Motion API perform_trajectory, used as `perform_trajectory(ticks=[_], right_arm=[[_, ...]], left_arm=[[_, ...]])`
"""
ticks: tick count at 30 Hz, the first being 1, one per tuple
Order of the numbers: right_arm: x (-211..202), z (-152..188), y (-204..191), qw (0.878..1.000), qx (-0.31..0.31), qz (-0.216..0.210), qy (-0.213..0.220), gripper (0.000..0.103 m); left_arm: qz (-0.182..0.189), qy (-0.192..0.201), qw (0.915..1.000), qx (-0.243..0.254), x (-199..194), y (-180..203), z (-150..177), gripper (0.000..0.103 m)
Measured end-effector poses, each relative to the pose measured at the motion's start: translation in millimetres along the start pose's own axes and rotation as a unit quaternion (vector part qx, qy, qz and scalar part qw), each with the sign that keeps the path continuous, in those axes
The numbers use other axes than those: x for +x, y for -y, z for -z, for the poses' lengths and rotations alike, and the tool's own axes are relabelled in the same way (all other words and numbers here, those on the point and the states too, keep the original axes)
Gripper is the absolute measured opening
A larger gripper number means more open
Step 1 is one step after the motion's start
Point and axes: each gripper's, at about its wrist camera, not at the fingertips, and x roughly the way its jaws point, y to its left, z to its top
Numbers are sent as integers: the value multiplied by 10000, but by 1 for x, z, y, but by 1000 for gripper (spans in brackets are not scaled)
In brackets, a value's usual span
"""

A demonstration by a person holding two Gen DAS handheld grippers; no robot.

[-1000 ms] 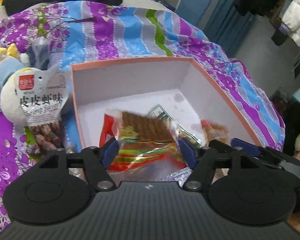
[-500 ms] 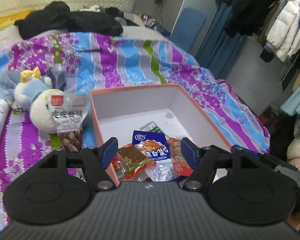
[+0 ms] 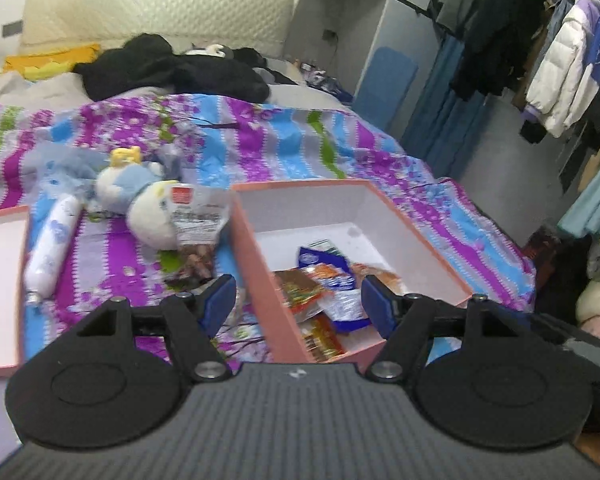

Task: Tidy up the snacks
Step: 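Withdraw both tools from the box toward the shrimp-flavour bag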

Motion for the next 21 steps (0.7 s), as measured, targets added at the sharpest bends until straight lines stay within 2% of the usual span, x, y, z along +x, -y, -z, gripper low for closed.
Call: perform_trajectory(ticks=[3,10,13,21], right_arm=[[-12,12,-13,10000,-64,-53,-3,71],[-31,42,-42,9994,-256,-236,-58,71],[-33,53,-57,9989,-403,-250,-28,72],[-16,74,-77,9982,-437,-315,-247,71]], left_arm=[[0,18,10000,-55,-16,-8,14,74],[-297,124,9994,-88,-46,-28,49,74],[-482,89,9988,-31,-49,-35,64,74],[-512,-73,9982,-295,-37,-69,80,74]])
